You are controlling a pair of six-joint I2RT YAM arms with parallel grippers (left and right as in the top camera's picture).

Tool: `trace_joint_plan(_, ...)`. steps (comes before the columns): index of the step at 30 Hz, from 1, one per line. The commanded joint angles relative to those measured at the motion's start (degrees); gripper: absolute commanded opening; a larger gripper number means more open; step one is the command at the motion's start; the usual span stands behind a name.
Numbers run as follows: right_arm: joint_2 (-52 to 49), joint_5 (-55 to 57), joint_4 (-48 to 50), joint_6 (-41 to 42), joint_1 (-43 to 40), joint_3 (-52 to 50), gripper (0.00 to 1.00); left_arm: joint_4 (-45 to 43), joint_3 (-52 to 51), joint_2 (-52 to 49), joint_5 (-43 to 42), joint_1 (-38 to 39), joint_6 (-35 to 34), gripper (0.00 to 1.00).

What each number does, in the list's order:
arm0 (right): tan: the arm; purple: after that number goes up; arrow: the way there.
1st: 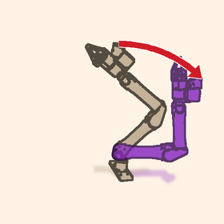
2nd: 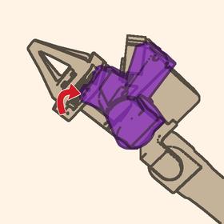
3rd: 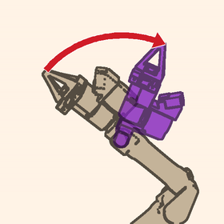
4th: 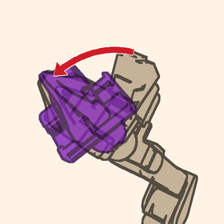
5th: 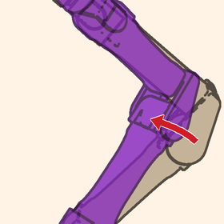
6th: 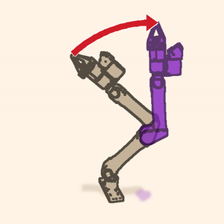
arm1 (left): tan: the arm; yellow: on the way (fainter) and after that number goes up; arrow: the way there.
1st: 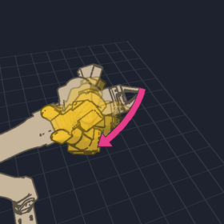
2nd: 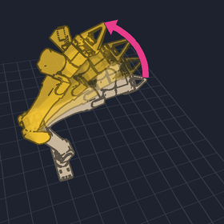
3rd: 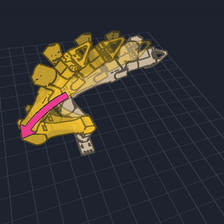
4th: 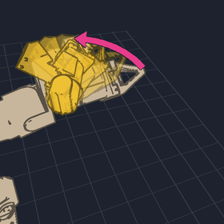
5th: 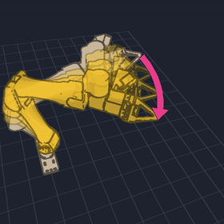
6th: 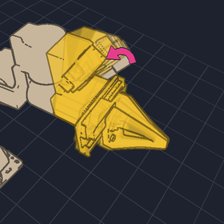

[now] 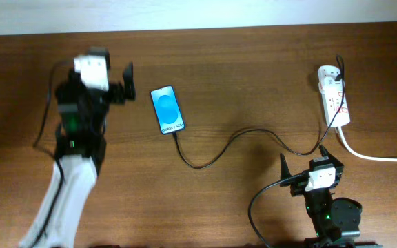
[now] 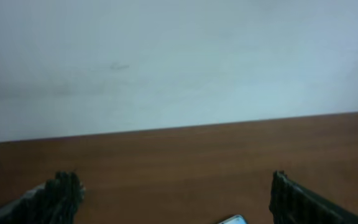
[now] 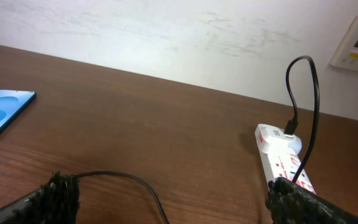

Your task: Plug charger to phone and switch on socket

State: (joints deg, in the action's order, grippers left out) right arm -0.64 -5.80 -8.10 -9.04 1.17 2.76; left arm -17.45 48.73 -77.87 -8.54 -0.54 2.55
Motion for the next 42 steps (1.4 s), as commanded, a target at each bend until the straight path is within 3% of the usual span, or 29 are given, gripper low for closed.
trace_joint_plan(1,0.46,0.48,0.2,0.04,0.26,-0.63,0.99,-3.3,-10.8,12.17,2.21,-0.11,2.27,0.99)
trace_joint_plan(12,0.46,0.5,0.2,0.04,0.26,-0.63,0.98,0.17,-41.94,53.59,12.74,-0.11,2.32,0.99)
trace_joint_plan(15,0.46,0.48,0.2,0.04,0.26,-0.63,0.98,0.22,-47.71,61.94,13.33,-0.09,2.34,1.0)
trace_joint_plan(17,0.46,0.5,0.2,0.04,0.26,-0.63,0.98,4.98,-48.17,66.2,13.84,0.24,3.43,0.99)
trace_joint_plan(24,0.46,0.48,0.2,0.04,0.26,-0.63,0.99,21.27,-48.19,76.65,15.54,0.44,5.09,0.99)
trace_joint_plan(42,0.46,0.48,0.2,0.04,0.28,-0.63,0.99,21.59,-48.19,77.57,15.26,0.37,6.58,0.99)
